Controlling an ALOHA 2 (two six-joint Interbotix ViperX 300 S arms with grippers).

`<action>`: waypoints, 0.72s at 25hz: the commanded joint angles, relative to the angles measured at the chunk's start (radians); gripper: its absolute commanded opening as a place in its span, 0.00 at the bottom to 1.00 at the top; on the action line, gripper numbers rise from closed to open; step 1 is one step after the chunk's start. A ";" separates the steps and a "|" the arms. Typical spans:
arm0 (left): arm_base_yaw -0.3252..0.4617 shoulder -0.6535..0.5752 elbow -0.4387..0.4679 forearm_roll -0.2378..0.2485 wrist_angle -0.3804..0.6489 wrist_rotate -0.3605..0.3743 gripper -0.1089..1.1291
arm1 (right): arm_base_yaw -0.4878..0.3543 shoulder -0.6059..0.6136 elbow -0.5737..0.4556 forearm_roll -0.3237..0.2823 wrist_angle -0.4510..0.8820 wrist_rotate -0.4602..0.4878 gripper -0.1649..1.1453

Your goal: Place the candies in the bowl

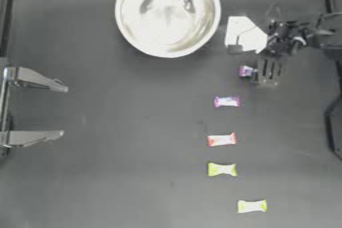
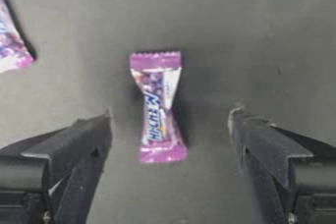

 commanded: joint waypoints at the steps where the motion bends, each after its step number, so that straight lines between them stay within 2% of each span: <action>1: 0.002 0.009 -0.015 -0.002 -0.003 0.000 0.92 | 0.000 0.003 -0.011 -0.012 -0.023 0.002 0.88; 10: 0.002 0.009 -0.015 -0.003 -0.003 -0.002 0.92 | 0.000 0.057 -0.011 -0.014 -0.032 0.002 0.86; 12: 0.002 0.009 -0.015 -0.006 -0.003 -0.002 0.92 | 0.000 0.061 -0.011 -0.011 -0.032 0.002 0.83; 14: 0.002 0.009 -0.015 -0.006 -0.005 -0.002 0.92 | 0.000 0.064 -0.009 -0.008 -0.031 0.002 0.74; 18: 0.002 0.011 -0.015 -0.008 -0.005 -0.002 0.92 | 0.000 0.064 0.000 0.005 -0.025 0.002 0.41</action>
